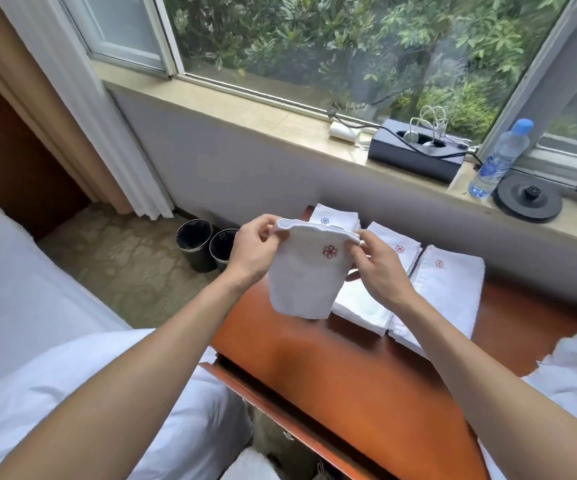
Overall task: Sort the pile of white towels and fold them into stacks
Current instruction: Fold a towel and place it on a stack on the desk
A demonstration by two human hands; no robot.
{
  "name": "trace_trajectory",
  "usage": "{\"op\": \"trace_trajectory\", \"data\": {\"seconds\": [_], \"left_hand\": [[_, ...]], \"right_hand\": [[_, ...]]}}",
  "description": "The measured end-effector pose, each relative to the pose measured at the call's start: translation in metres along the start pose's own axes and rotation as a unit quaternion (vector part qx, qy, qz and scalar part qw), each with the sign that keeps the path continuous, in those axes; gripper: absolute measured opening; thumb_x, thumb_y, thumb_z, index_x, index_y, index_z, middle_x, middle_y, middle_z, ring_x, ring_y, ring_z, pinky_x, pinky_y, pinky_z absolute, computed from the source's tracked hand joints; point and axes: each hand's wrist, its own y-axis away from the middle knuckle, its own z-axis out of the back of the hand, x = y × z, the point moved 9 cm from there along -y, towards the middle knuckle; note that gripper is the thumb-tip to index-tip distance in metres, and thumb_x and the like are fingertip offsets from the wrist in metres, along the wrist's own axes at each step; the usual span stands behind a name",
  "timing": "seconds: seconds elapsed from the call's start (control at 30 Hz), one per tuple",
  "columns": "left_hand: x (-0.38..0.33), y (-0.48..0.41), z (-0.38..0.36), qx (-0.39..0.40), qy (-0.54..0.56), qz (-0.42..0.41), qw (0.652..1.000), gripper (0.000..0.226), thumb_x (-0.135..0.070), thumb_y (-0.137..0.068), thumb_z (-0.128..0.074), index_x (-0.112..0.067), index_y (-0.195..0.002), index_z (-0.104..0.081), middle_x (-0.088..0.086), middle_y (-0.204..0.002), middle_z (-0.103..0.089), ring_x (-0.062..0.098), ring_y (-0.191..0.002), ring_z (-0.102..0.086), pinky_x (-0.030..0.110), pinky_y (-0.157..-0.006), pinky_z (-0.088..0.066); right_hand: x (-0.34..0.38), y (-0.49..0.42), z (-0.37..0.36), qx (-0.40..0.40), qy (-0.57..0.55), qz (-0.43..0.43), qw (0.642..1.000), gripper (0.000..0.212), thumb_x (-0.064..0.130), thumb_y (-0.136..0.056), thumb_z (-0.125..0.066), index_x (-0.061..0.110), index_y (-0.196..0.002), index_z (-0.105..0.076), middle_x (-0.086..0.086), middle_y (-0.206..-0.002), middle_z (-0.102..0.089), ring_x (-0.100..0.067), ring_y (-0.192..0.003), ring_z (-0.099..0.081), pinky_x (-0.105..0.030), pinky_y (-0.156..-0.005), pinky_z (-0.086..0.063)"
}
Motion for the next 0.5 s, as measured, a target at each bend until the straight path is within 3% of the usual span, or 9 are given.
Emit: {"op": "trace_trajectory", "data": {"seconds": [0.2, 0.3, 0.4, 0.5], "left_hand": [[-0.020, -0.049, -0.011, 0.037, -0.055, -0.031, 0.997, 0.011, -0.027, -0.098, -0.069, -0.033, -0.092, -0.075, -0.009, -0.087, -0.077, 0.006, -0.070, -0.067, 0.028, -0.070, -0.058], [-0.012, -0.086, -0.019, 0.053, -0.071, -0.032, 0.996, 0.009, -0.027, -0.097, -0.069, -0.031, -0.092, -0.075, -0.011, -0.084, -0.076, 0.006, -0.070, -0.067, 0.033, -0.075, -0.059], [0.009, -0.118, -0.029, 0.076, -0.072, -0.024, 0.994, 0.009, -0.027, -0.096, -0.069, -0.031, -0.091, -0.075, -0.009, -0.080, -0.075, 0.009, -0.070, -0.067, 0.042, -0.074, -0.062], [0.032, -0.152, -0.044, 0.110, -0.060, -0.013, 0.992, 0.010, -0.027, -0.097, -0.067, -0.032, -0.091, -0.074, 0.004, -0.082, -0.075, 0.025, -0.075, -0.069, 0.049, -0.075, -0.061]], "right_hand": [[-0.005, -0.039, 0.009, -0.013, -0.032, -0.014, 0.999, 0.020, 0.024, -0.108, -0.049, 0.035, -0.102, -0.064, 0.007, -0.093, -0.076, -0.021, -0.077, -0.075, -0.031, -0.061, -0.061], [-0.006, -0.068, 0.010, -0.026, -0.022, -0.017, 0.999, 0.028, 0.022, -0.109, -0.049, 0.042, -0.097, -0.064, 0.005, -0.091, -0.076, -0.023, -0.076, -0.074, -0.031, -0.060, -0.061], [-0.024, -0.094, 0.005, -0.044, 0.001, -0.037, 0.998, 0.018, 0.021, -0.109, -0.049, 0.030, -0.103, -0.063, -0.001, -0.095, -0.074, -0.028, -0.081, -0.073, -0.034, -0.065, -0.062], [-0.045, -0.119, 0.004, -0.074, 0.016, -0.061, 0.995, 0.014, 0.021, -0.109, -0.049, 0.020, -0.108, -0.063, -0.007, -0.101, -0.073, -0.027, -0.091, -0.072, -0.037, -0.073, -0.063]]}}
